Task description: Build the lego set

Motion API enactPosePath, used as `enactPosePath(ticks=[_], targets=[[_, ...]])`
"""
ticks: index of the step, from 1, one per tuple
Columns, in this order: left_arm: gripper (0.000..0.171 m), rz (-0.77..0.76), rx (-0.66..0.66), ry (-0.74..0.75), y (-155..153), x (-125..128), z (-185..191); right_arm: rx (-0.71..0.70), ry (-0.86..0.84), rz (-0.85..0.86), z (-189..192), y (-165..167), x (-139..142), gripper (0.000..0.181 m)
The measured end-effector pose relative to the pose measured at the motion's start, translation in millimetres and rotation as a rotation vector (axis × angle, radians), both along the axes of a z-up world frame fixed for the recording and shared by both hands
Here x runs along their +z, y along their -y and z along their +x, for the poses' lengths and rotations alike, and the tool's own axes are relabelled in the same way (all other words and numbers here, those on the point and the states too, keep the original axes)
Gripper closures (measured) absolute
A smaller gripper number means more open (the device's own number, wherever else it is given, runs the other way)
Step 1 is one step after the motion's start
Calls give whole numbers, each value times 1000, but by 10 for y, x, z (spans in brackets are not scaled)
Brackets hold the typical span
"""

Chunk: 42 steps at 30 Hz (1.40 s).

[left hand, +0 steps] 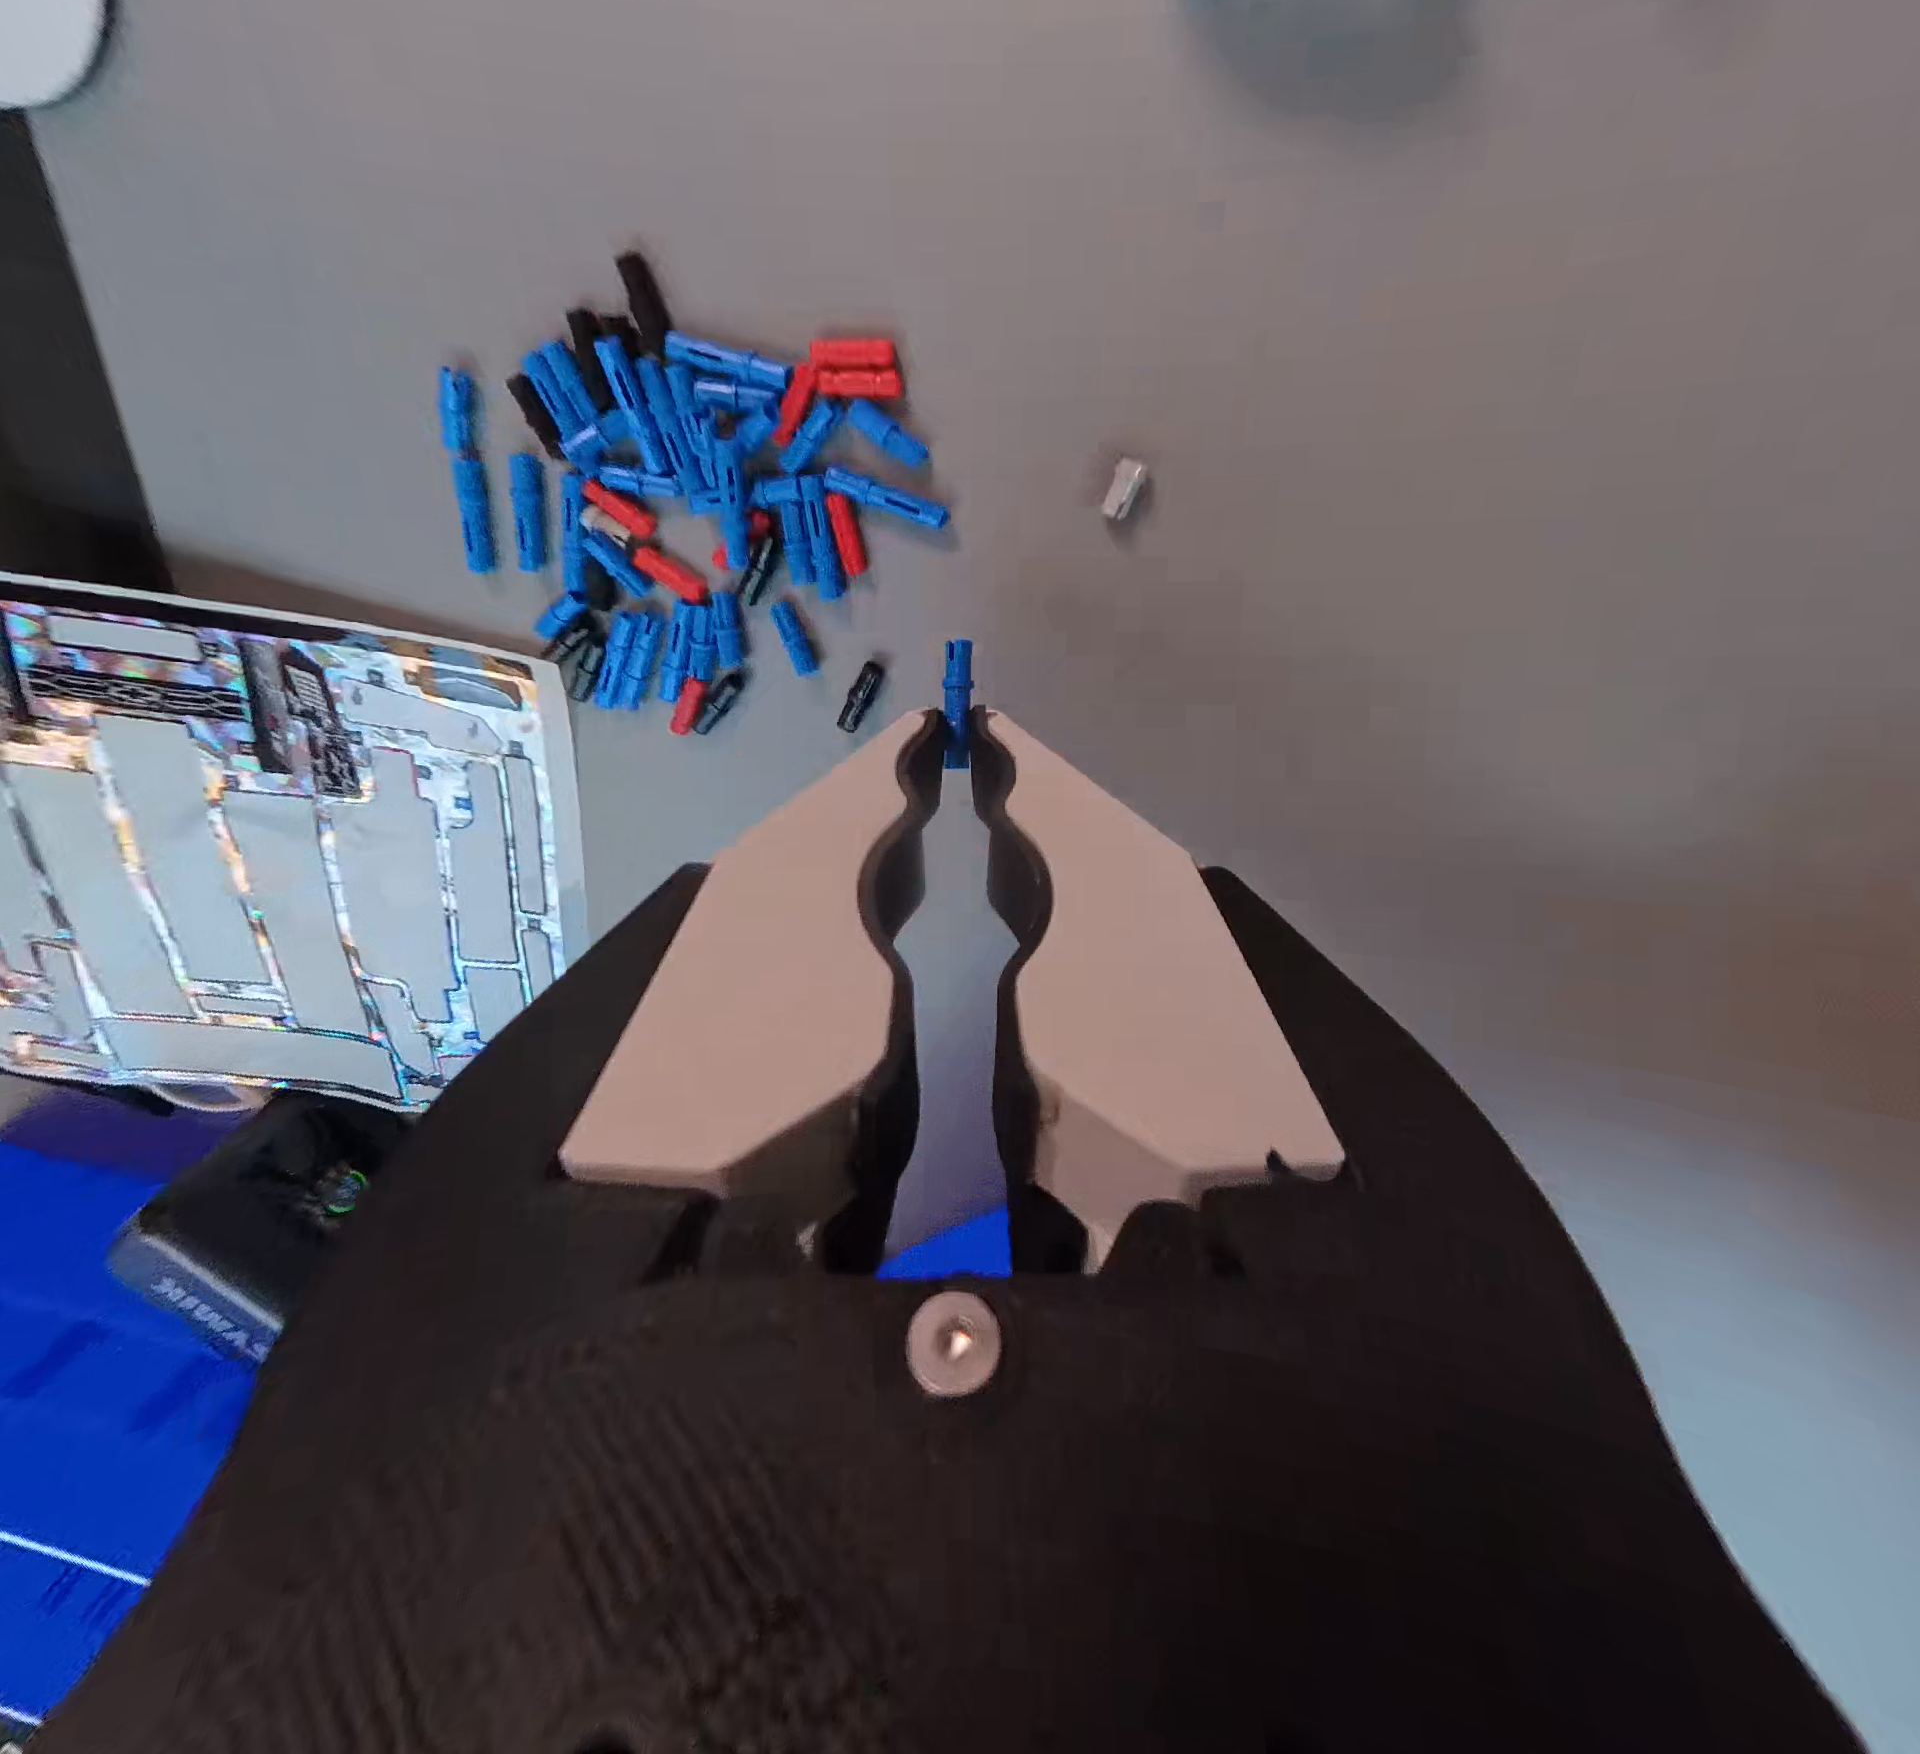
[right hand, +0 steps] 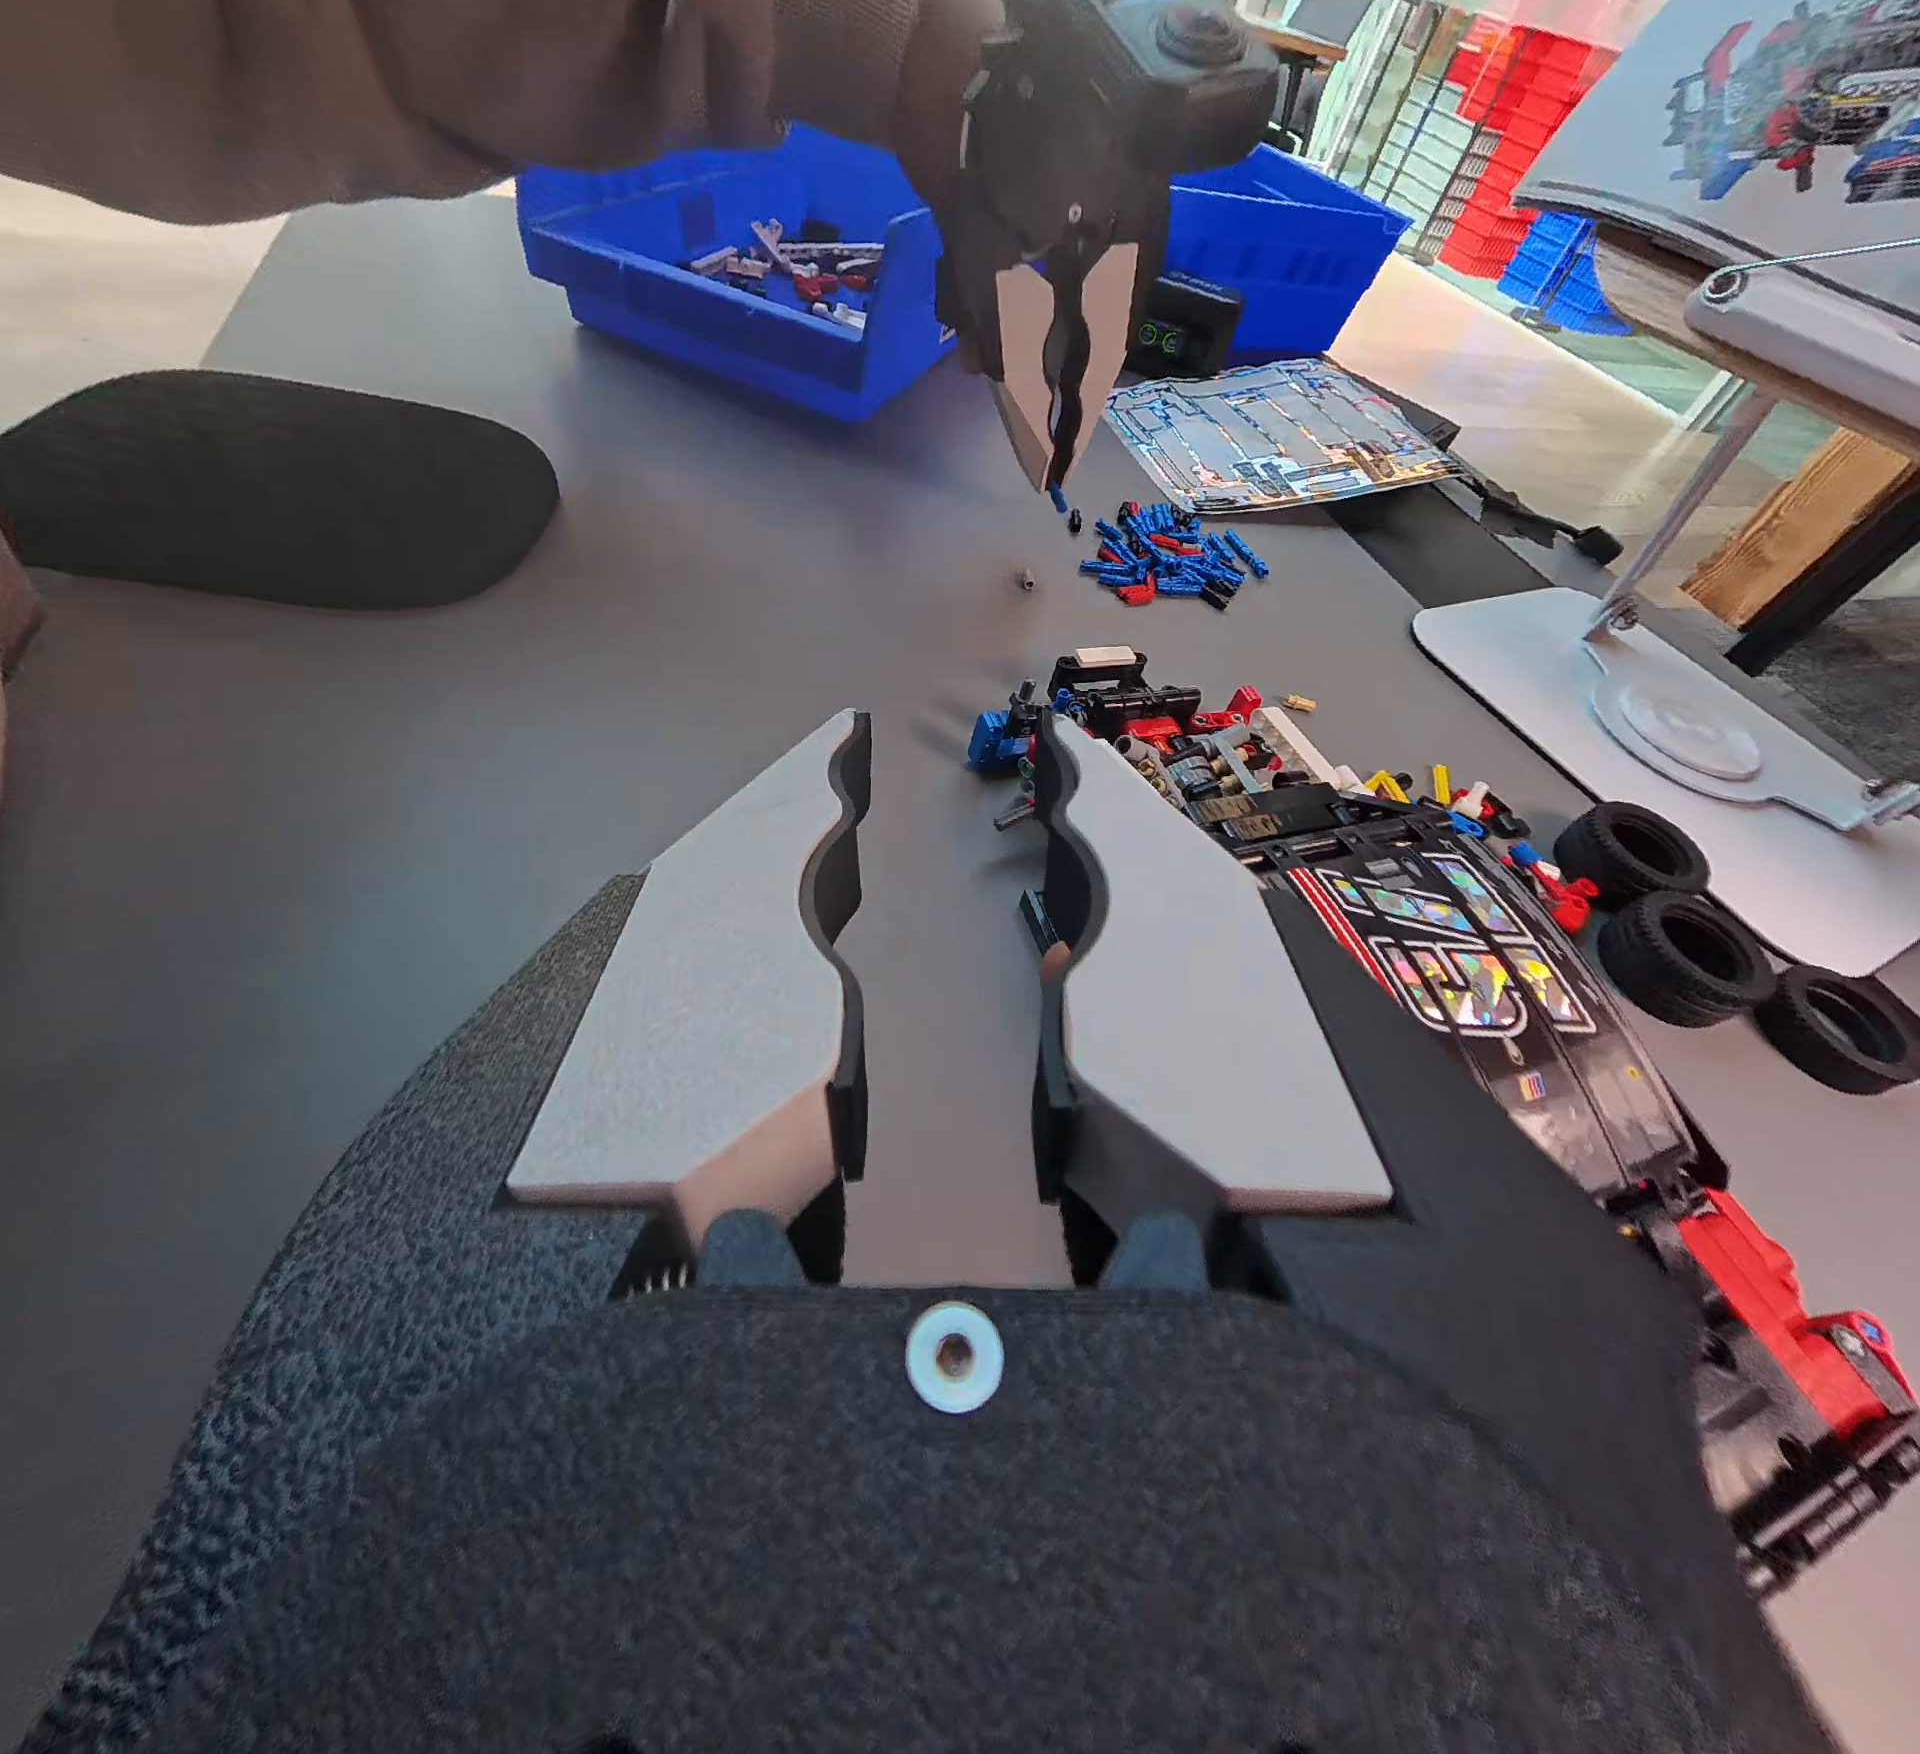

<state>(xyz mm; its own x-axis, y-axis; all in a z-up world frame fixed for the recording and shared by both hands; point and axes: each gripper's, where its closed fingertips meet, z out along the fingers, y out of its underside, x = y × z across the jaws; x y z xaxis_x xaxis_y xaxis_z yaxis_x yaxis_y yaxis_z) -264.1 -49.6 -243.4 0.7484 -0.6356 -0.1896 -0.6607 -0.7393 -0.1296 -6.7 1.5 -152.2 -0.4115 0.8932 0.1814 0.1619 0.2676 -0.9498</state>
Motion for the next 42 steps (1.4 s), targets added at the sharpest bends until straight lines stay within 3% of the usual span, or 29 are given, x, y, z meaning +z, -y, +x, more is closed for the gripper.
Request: enactPosePath(ticks=[4, 10, 13, 20, 42], targets=[[168, -71, 18, -30, 9, -201, -196, -58, -10, -26, 106, -151, 21, 152], [157, -28, 39, 10, -90, -123, -237, -125, -30, -110, 220, -378, 43, 153], [161, 35, 91, 64, -194, 3, -302, -141, -52, -141, 220, -445, 90, 154], [165, 60, 139, 135, -319, -83, -338, -145, -48, -133, 209, -449, 51, 154], [168, 61, 138, 151, -430, -196, -317, -153, -26, -143, 197, -466, -39, 157]])
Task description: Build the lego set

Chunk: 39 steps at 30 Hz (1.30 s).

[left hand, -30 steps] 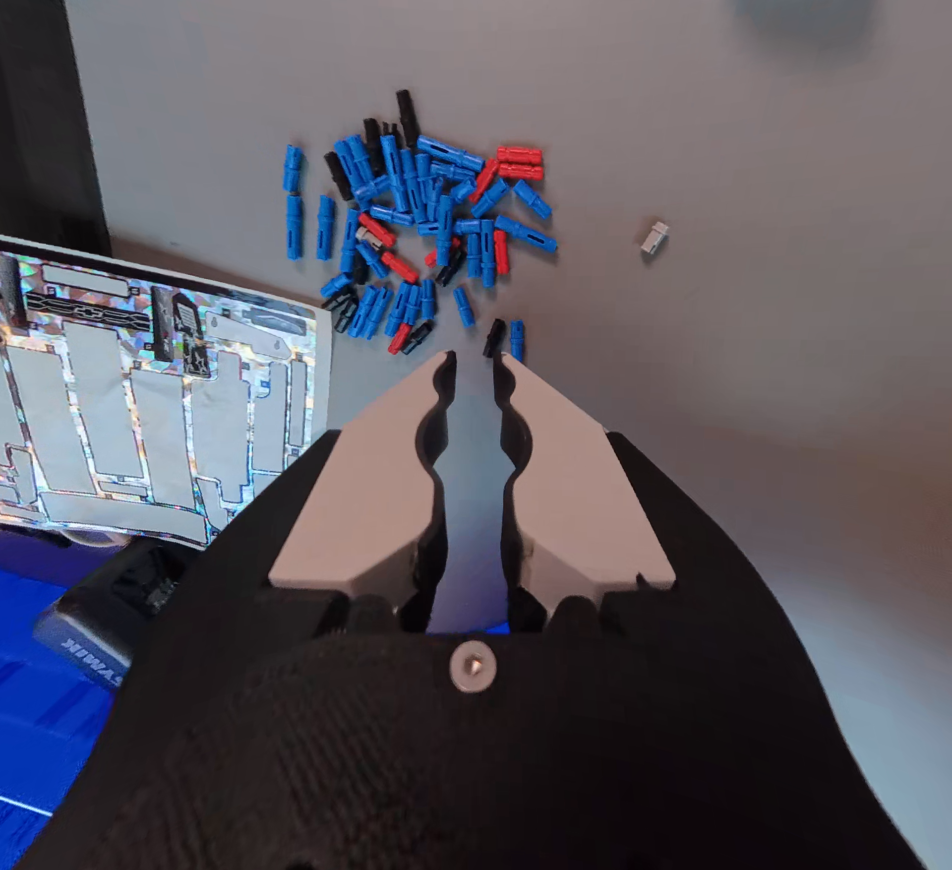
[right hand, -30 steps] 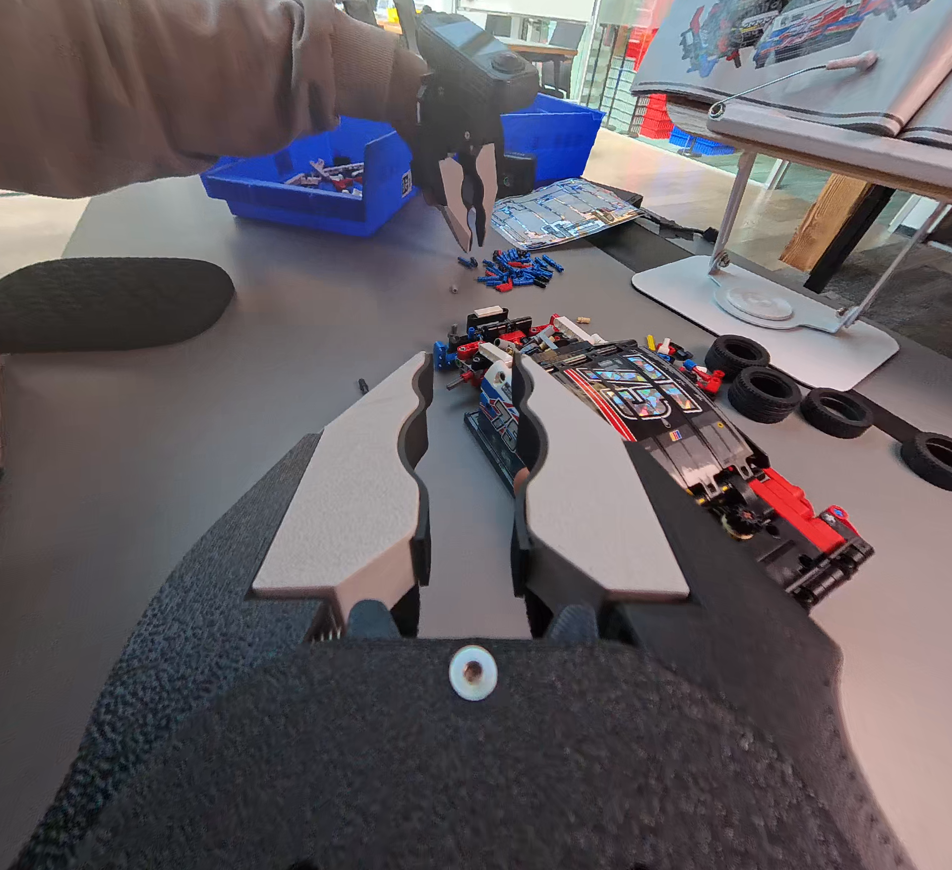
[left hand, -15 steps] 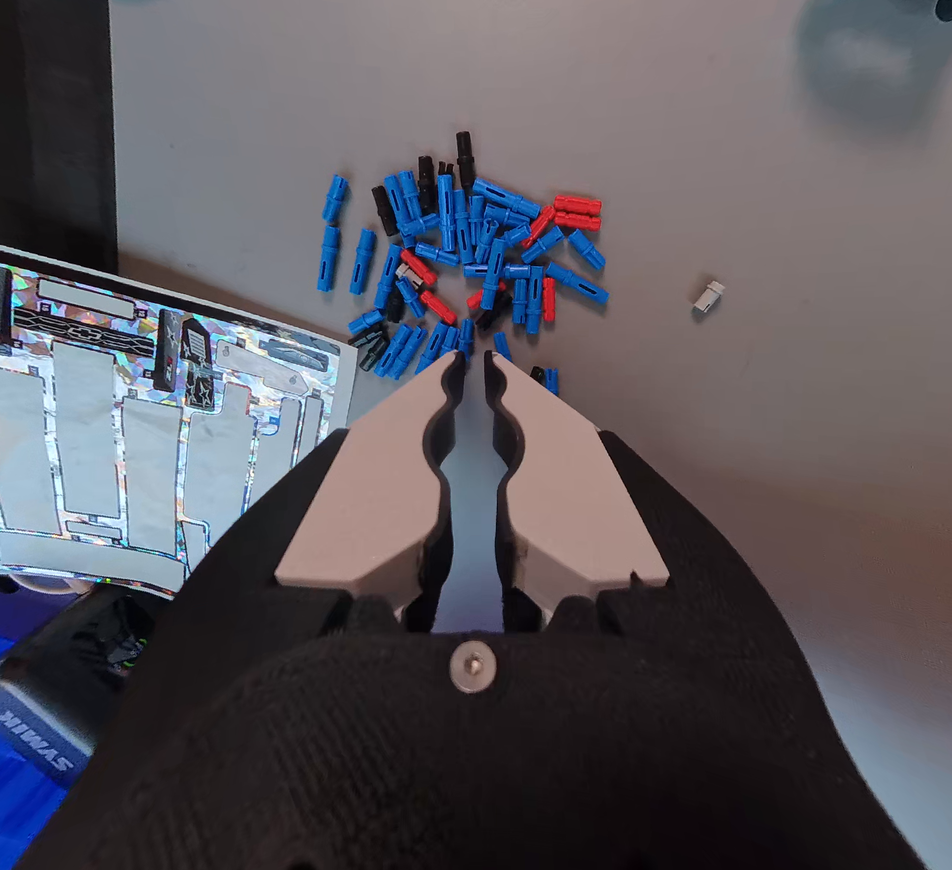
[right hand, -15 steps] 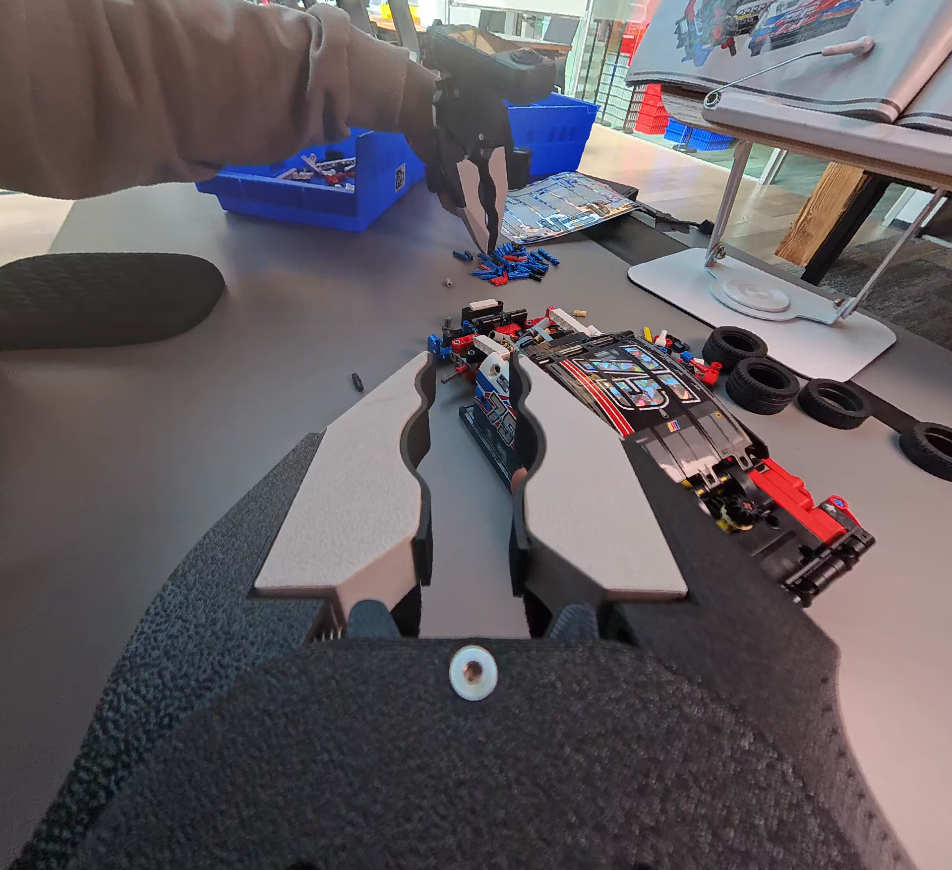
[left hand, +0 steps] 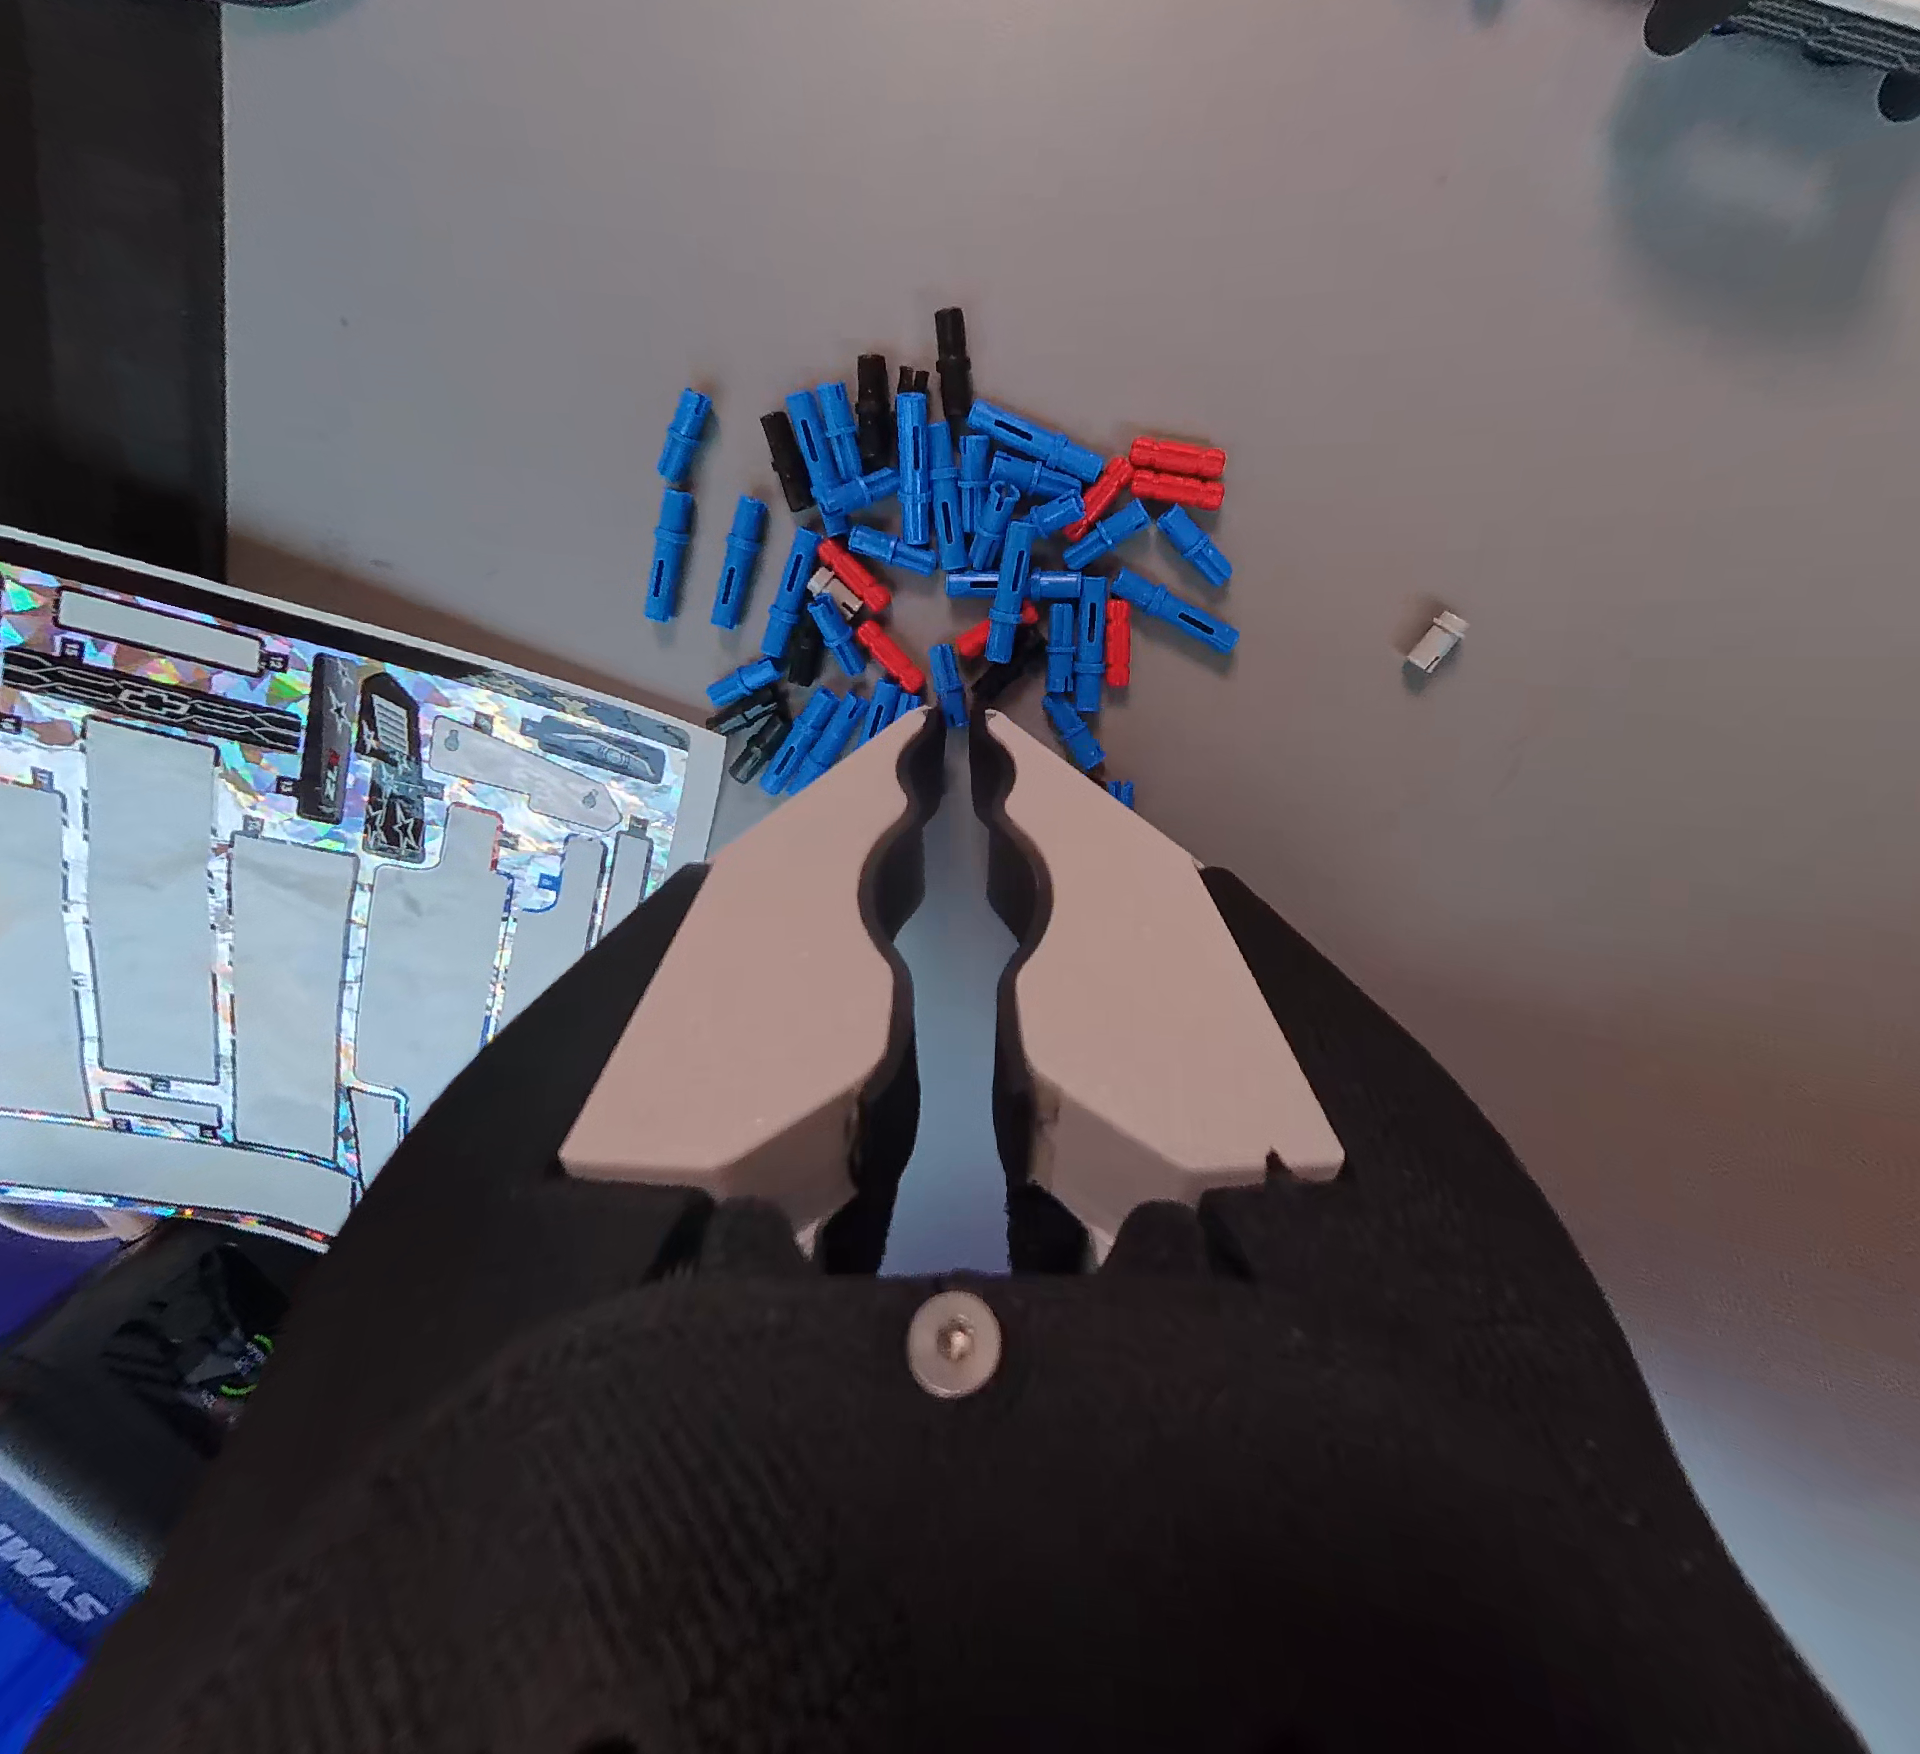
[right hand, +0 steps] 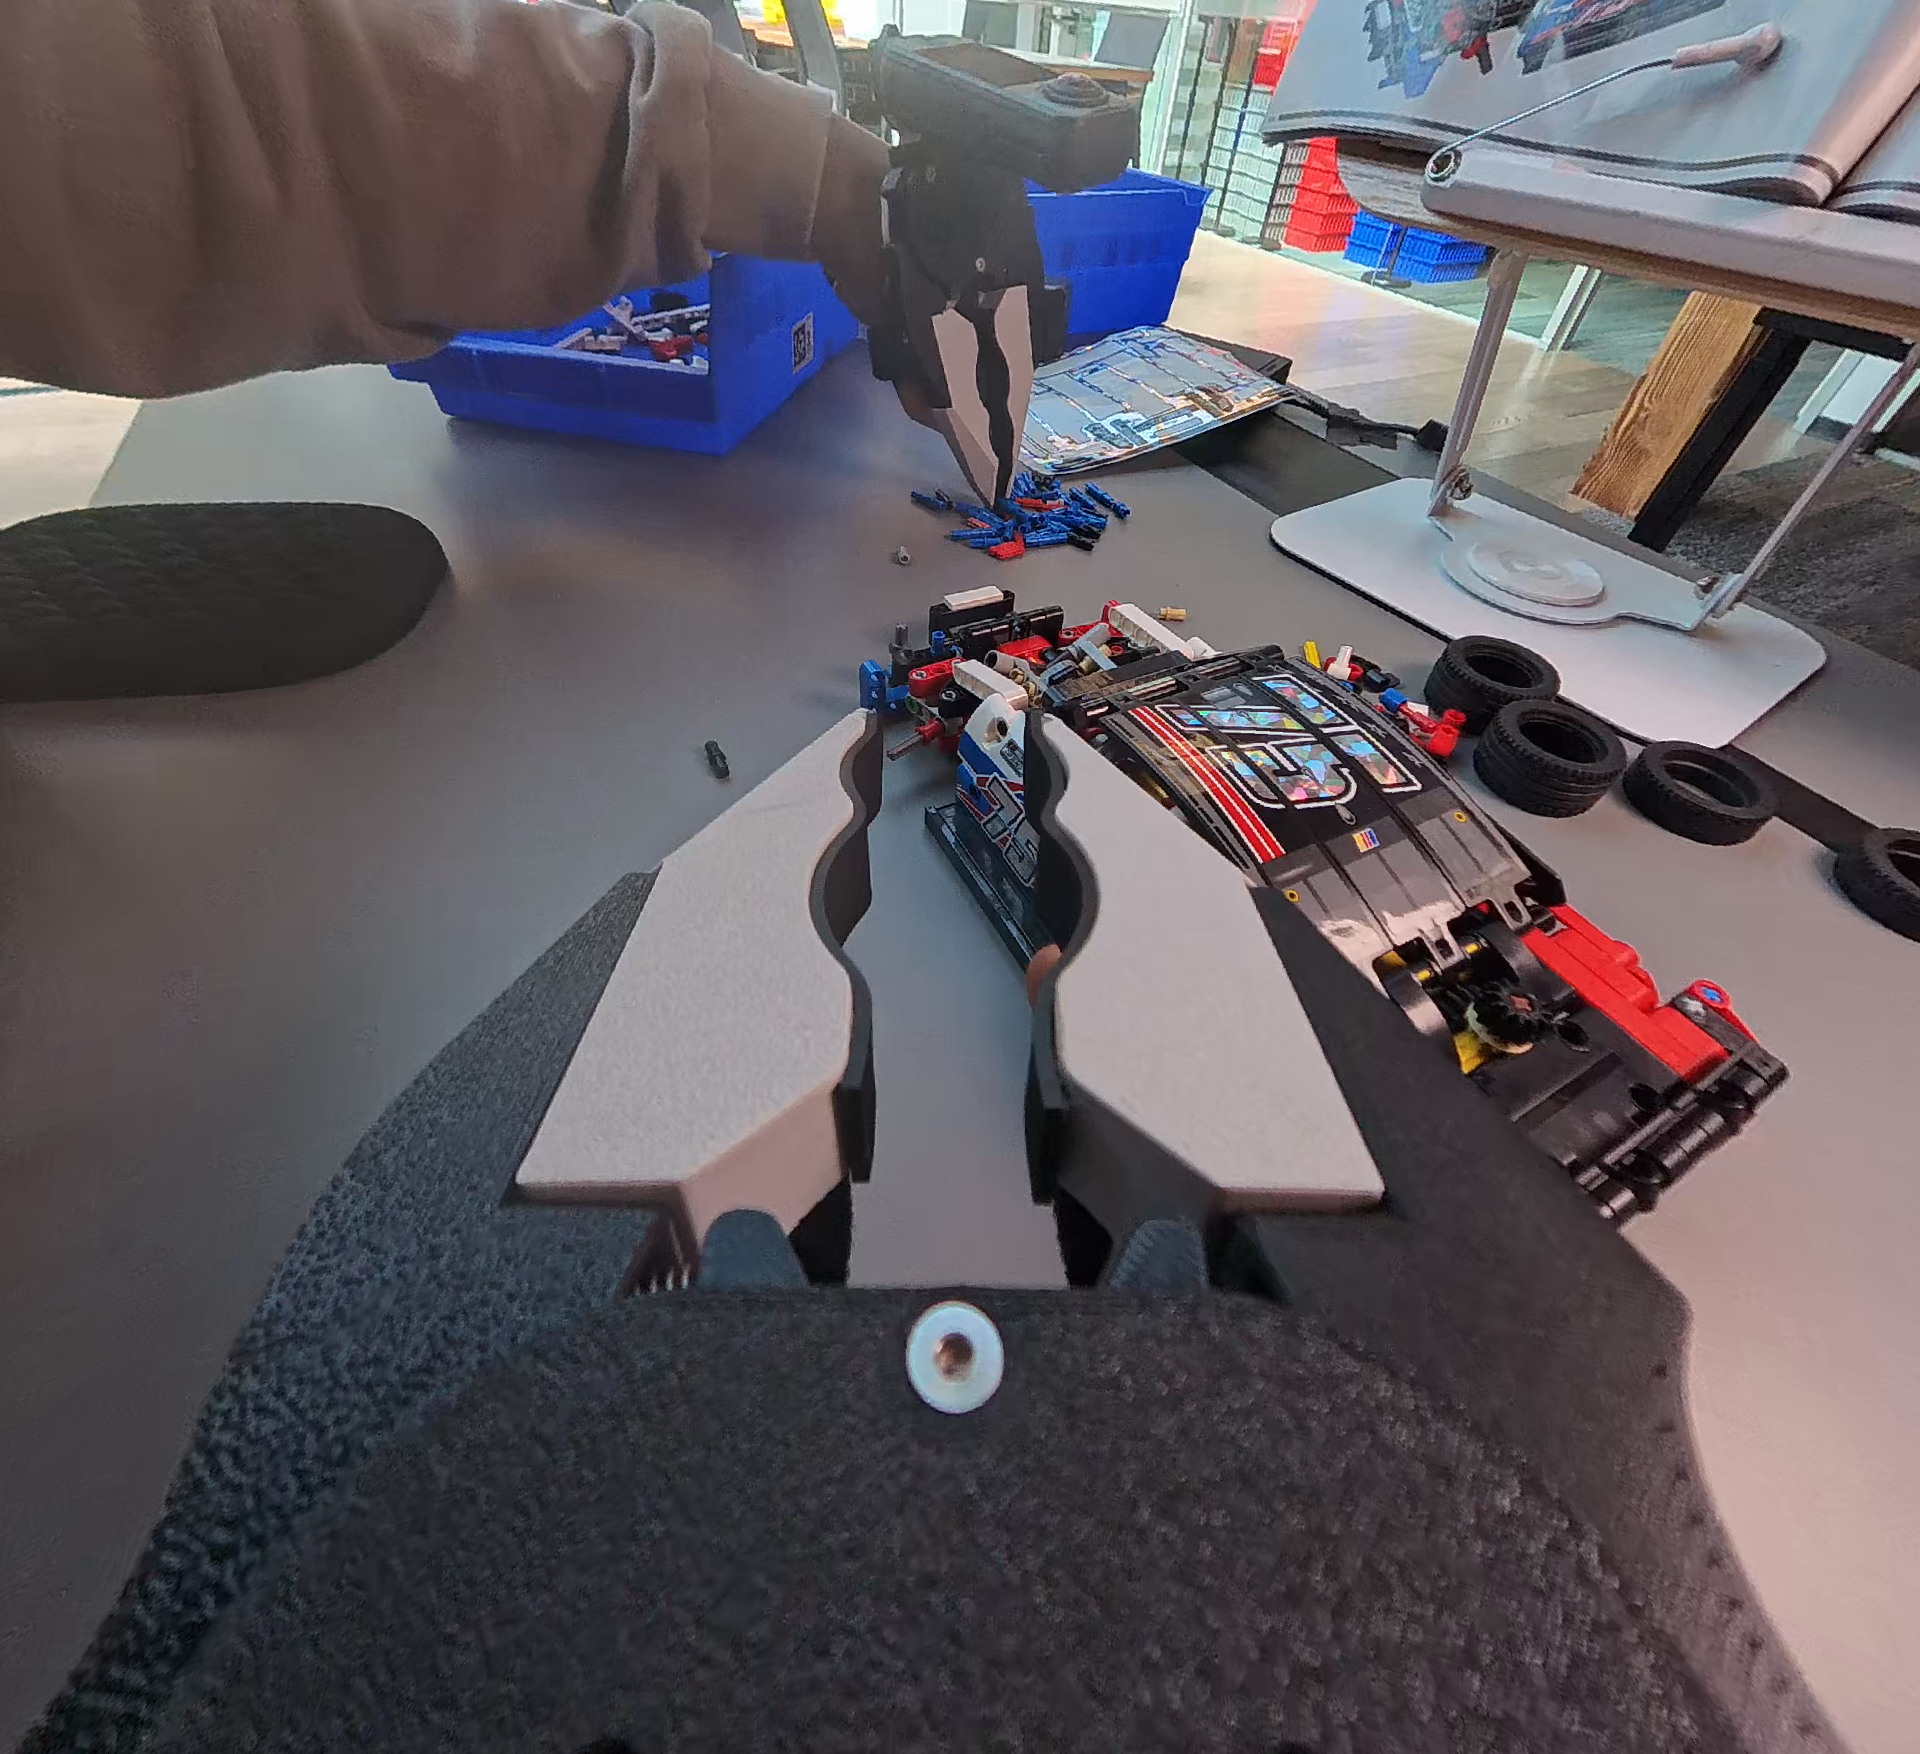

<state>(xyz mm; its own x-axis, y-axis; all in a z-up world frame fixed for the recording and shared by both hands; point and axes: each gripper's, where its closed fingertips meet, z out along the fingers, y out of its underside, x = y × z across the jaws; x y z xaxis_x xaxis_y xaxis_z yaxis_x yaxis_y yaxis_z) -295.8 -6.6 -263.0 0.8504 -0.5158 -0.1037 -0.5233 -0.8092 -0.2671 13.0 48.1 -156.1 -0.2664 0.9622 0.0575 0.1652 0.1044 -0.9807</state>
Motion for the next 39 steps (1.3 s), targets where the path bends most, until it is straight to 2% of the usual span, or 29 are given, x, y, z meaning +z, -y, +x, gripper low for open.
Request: enactPosePath(ticks=[2, 4, 8, 11, 13, 15, 22, 23, 26, 27, 29, 31, 34, 36, 39], targets=[[168, 17, -11, 8, 11, 58, 51, 3, -3, 1, 0, 15, 8, 157], [169, 84, -58, 108, -16, 278, 349, 5, -9, 12, -15, 41, 26, 157], [169, 215, -273, 334, -27, 832, 1396, 45, -38, 70, -177, 225, 103, 157], [169, 242, -439, 426, 39, 1024, 2120, 101, -37, 181, -313, 461, 81, 159], [169, 244, -518, 468, 78, 1068, 2464, 119, -32, 261, -361, 584, 29, 160], [169, 226, -573, 458, 102, 1034, 2643, 112, -41, 331, -373, 637, 1, 160], [169, 168, -623, 475, 171, 961, 2845, 132, -49, 415, -313, 726, -42, 171], [169, 163, -624, 475, 181, 949, 2850, 130, -51, 419, -312, 727, -45, 177], [171, 180, -592, 454, 148, 943, 2761, 152, -11, 406, -289, 727, -108, 179], [169, 203, -558, 392, 76, 933, 2602, 161, 30, 407, -267, 707, -165, 179], [159, 220, -438, 215, -80, 880, 2051, 185, 186, 423, -165, 603, -394, 179], [154, 179, -285, 167, -107, 826, 1510, 183, 397, 425, 21, 411, -703, 179], [157, 95, -112, 56, -28, 579, 735, 178, 498, 382, 270, 229, -837, 179], [157, 32, -36, 42, 67, 377, 451, 170, 549, 348, 399, 144, -870, 179], [157, 3, 17, 29, 131, 195, 235, 148, 613, 352, 516, 22, -941, 179]])
